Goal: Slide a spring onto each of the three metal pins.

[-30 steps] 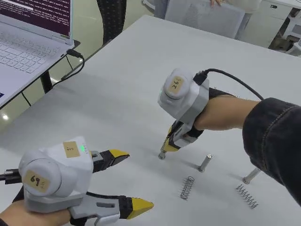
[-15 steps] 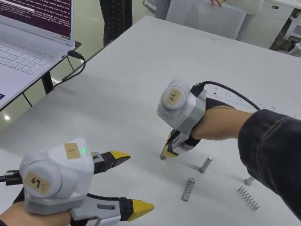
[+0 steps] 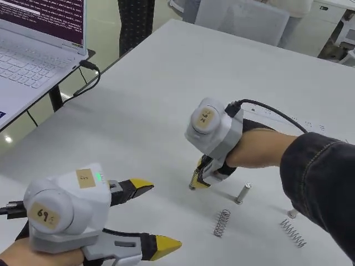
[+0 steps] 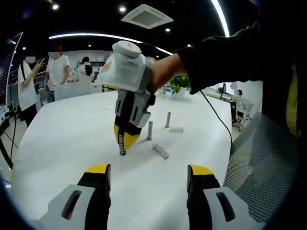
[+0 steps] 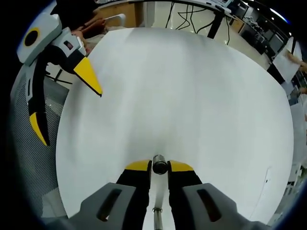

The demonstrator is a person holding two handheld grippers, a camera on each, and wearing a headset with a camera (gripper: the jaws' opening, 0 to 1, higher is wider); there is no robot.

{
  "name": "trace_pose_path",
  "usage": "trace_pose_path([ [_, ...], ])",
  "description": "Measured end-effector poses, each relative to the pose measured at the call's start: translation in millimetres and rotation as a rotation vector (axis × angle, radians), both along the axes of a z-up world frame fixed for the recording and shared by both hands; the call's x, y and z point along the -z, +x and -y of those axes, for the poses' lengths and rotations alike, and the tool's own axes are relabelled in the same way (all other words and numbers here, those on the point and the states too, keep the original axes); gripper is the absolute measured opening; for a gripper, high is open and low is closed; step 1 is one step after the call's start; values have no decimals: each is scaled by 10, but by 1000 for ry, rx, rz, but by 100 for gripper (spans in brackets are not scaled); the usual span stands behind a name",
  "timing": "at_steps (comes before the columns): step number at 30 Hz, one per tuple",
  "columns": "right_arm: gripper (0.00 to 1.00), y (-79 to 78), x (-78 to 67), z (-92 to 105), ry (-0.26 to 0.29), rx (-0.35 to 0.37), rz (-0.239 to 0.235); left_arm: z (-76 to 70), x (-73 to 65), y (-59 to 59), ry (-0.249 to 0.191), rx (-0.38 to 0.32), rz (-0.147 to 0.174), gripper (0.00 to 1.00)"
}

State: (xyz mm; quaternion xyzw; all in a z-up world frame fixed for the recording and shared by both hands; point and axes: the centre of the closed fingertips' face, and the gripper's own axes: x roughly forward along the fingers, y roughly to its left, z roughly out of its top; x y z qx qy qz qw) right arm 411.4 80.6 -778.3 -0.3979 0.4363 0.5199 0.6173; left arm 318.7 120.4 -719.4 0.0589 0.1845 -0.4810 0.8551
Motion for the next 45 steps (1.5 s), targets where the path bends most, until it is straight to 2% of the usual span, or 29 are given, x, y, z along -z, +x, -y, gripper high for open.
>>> trace_pose_path([
  [16,14,-53,-98,81,18,12,11,23,14,-25,11,17,-4,59],
  [26,13,-110,-235,164,46,32,38,35,-4,-45,16,28,1,59],
  [34,14,-246,-316,272,56,39,68,72,-20,-61,19,40,2,58],
  [45,13,-493,-323,367,85,60,68,88,-40,-91,22,52,9,58],
])
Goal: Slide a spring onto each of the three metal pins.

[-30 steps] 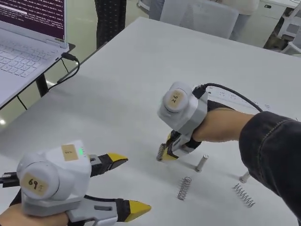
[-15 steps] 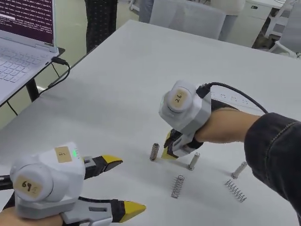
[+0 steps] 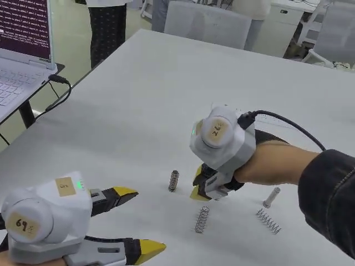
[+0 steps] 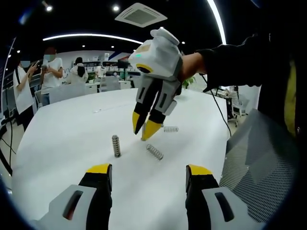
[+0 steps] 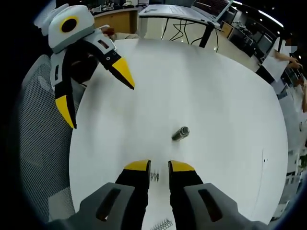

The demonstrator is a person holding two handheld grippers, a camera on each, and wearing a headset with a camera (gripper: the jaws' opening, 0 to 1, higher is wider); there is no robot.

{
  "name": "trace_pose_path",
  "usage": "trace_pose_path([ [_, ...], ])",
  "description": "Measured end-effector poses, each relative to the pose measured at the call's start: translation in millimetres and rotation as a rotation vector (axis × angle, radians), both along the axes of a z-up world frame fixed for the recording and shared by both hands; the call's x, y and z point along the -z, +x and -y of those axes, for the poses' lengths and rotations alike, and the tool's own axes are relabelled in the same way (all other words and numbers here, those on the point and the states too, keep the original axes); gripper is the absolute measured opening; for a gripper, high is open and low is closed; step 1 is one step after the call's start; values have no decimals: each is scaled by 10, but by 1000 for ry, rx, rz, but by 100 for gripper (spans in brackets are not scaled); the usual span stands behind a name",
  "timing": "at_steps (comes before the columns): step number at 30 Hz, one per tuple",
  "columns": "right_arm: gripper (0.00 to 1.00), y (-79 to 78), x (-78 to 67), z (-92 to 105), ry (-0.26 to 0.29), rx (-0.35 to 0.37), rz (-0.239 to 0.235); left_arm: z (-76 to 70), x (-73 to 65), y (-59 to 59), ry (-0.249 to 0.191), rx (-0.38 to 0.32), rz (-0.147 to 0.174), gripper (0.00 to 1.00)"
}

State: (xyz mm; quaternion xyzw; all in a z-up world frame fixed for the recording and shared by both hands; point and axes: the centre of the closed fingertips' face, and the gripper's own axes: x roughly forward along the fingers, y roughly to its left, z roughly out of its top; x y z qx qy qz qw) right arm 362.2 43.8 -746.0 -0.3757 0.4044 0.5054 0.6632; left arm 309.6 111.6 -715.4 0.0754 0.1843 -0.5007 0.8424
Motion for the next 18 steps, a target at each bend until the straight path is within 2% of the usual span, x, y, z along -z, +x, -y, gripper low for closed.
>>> trace_pose_path([
  [10,13,-175,58,219,-20,5,-9,24,-27,-31,6,7,7,58],
  [18,14,-236,222,347,-62,-3,-25,29,-61,-46,5,7,7,57],
])
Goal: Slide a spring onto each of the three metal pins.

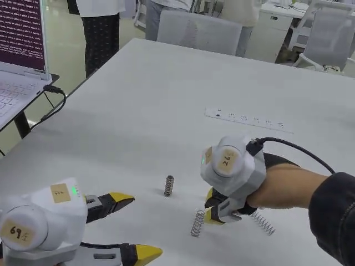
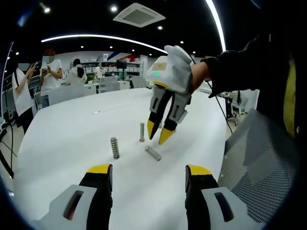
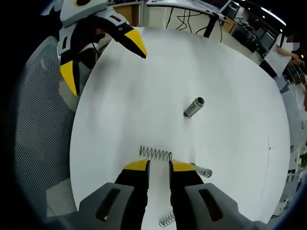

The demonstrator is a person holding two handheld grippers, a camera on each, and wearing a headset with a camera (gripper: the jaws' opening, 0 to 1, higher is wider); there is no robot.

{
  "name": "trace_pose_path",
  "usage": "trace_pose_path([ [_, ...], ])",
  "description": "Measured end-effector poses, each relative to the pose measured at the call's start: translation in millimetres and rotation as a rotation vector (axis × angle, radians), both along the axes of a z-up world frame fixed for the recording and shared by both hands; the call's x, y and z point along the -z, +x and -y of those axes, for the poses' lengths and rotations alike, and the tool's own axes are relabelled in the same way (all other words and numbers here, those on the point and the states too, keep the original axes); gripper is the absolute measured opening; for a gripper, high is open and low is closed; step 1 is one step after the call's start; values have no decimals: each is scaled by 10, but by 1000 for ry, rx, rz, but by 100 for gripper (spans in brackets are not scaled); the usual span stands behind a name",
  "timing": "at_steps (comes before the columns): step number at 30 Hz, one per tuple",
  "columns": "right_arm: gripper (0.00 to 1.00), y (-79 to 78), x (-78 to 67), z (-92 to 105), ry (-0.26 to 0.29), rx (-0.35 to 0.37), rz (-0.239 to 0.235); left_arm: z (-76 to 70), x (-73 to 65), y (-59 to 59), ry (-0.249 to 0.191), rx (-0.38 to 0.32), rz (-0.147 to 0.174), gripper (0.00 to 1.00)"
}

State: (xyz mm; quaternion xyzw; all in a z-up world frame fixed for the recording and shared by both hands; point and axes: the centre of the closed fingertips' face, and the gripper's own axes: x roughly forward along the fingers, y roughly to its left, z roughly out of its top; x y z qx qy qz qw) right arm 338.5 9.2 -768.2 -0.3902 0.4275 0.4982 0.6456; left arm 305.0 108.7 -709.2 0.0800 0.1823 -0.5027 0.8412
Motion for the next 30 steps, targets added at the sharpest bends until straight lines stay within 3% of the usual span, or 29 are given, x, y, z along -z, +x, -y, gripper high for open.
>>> trace_pose_path([
  [11,17,29,135,69,-16,23,-23,-8,1,3,-1,-4,-3,57],
  [30,26,116,267,-119,-17,-28,-18,-58,25,2,-15,-15,-19,55],
])
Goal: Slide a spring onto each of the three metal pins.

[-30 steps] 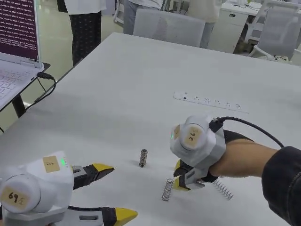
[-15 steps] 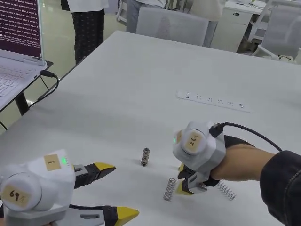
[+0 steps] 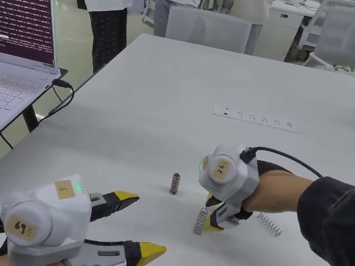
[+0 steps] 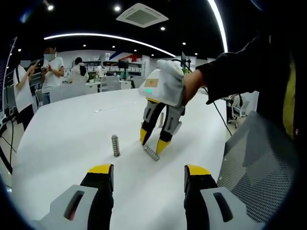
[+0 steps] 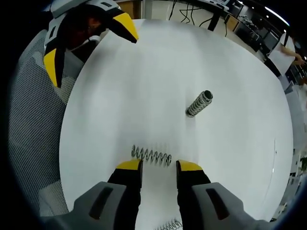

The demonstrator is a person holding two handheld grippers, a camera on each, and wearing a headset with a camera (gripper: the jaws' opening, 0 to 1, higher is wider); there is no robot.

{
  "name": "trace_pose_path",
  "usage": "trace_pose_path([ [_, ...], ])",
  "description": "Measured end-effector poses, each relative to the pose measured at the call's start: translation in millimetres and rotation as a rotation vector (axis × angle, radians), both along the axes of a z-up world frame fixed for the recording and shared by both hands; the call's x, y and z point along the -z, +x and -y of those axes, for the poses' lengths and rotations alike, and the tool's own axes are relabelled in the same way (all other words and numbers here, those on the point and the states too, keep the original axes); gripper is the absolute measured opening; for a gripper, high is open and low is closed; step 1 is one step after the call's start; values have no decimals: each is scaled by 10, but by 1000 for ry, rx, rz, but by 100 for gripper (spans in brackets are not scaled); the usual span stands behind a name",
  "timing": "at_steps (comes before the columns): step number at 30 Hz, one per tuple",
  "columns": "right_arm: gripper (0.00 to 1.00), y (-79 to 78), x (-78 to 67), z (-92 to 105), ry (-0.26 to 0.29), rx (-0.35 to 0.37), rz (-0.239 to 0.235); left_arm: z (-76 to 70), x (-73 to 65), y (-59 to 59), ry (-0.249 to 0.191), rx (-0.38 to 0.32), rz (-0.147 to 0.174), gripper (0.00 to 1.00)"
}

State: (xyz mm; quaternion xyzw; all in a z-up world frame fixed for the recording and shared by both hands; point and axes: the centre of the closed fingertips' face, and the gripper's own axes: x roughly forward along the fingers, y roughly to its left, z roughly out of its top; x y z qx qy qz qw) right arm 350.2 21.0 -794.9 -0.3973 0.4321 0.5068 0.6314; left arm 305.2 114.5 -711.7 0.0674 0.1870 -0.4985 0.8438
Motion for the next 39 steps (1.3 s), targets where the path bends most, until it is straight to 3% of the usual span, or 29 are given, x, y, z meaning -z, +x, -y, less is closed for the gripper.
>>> trace_pose_path([
  [10,26,-13,-3,-146,32,-43,-6,-38,18,-6,2,-9,-4,54],
  [16,20,-22,-14,-140,34,22,-37,-41,28,-3,2,-11,-4,54],
  [18,20,-51,-25,-161,54,103,-79,-32,31,-5,3,-8,-4,53],
  [21,14,-96,-27,-179,52,84,-99,-21,32,-8,3,-5,-3,53],
  [24,15,-141,-29,-195,52,72,-115,-23,34,-10,3,-5,-4,53],
  [32,21,-152,-38,-224,32,-115,-47,-19,40,-15,2,-4,-7,52],
  [39,19,-204,-4,-306,43,-210,-45,-21,40,-20,1,-4,-10,52],
])
